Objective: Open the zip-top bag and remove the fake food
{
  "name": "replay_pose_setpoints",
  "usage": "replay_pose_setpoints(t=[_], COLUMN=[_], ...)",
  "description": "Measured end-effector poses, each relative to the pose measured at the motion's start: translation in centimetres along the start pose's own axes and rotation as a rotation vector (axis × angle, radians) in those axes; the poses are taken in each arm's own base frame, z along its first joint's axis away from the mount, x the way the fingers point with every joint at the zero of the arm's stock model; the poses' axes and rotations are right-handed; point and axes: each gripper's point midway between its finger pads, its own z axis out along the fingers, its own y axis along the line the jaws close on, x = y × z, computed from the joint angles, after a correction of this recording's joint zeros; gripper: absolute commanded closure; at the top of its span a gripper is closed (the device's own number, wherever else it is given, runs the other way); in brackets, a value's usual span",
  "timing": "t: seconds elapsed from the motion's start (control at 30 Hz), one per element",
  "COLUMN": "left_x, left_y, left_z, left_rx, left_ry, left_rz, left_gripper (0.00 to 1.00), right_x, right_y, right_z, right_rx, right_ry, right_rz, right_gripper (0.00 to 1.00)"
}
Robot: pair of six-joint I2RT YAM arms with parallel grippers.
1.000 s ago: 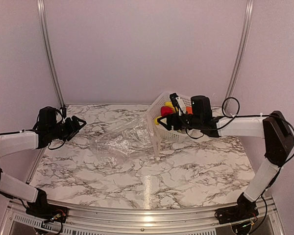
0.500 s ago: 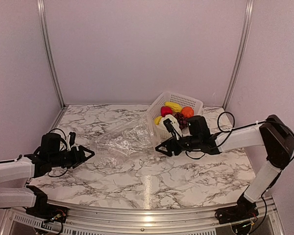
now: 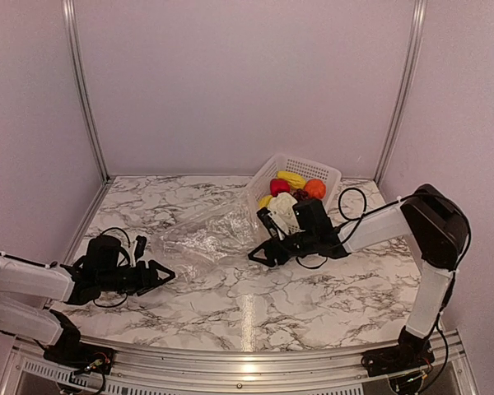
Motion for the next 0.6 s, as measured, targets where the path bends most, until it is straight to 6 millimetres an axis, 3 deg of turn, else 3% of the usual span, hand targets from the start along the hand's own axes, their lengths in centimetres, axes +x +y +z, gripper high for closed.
replay_pose_setpoints(t=[0.1,0.2,0.3,0.37,0.4,0.6], left_x=[0.5,0.7,0.4,0.2,0.1,-2.5], left_y=[0.0,-0.4,-1.0,-1.2,-1.3,0.1], left_z=[1.0,1.9,2.5,2.4,2.4,0.2], left_rx=[0.006,0.026,0.05,0.059,0.06,-0.019], left_ry=[0.024,0.04,0.035,0.026,0.021,-0.083], left_rz=[-0.002,0.001,0.007,0.006,0.006,-0.034], left_gripper=[0.43,0.65,0.85,0.98,1.0,1.0], right_x=[-0.4,-0.4,-0.1,0.3,0.3,0.5], right_y=[-0.2,-0.5,-0.8,-1.1,-1.2,-2.3], right_z=[0.4,0.7,1.0,1.1,1.1,0.4], right_rx=[0.002,0.007,0.018,0.029,0.034,0.087], right_ry=[-0.005,-0.003,0.006,0.015,0.018,0.024], right_rz=[-0.003,0.001,0.005,0.007,0.006,0.018], right_gripper=[0.51,0.62,0.77,0.96,1.0,1.0])
